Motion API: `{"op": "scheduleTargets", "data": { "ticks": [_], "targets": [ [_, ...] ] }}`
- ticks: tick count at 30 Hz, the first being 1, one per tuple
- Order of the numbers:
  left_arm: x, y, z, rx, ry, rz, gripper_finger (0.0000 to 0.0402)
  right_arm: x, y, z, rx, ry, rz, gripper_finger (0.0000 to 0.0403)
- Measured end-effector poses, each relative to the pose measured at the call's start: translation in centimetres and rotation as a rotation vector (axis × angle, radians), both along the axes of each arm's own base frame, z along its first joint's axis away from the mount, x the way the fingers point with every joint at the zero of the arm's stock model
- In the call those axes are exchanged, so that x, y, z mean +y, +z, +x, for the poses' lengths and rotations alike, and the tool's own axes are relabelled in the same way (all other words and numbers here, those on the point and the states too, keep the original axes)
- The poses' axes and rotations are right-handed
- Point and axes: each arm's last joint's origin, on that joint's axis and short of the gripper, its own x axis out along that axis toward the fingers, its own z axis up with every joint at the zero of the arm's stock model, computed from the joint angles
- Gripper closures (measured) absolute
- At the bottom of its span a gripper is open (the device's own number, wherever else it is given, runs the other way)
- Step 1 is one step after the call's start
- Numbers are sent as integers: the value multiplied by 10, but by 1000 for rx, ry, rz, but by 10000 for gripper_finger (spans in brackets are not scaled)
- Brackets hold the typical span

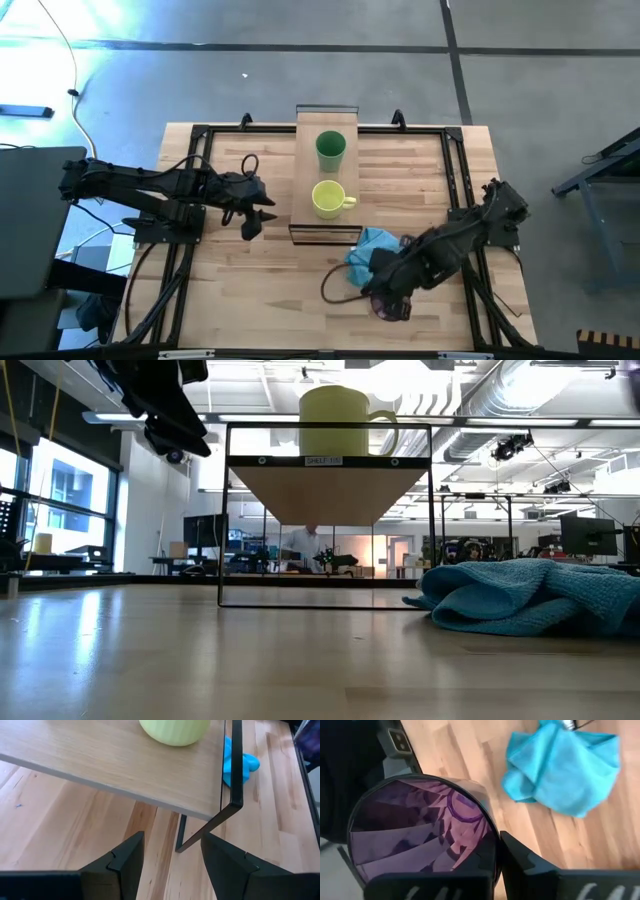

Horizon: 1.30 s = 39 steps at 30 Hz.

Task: Stack small to large cups/mugs on shelf
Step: Put the violet cup on the shelf

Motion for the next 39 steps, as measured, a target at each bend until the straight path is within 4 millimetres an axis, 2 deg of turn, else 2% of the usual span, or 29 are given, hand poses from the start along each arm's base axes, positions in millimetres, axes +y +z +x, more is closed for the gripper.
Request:
{"op": "scheduleTargets", "data": {
  "ticks": [7,11,22,30,39],
  "targets": [
    [0,-1,-1,19,-12,12,218,-32,50,5,-197,-28,34,403],
    [0,-3,-2,43,-29,28,218,-53,67,10,-287,-27,9,403],
    [0,-5,-4,75,-49,41,218,-112,86,21,-375,-76,-20,403],
    [-1,-6,-6,94,-50,39,218,-143,96,15,-438,-32,-96,403],
    [0,-6,-6,94,-49,39,218,-173,116,7,-597,24,-228,403]
  ]
}}
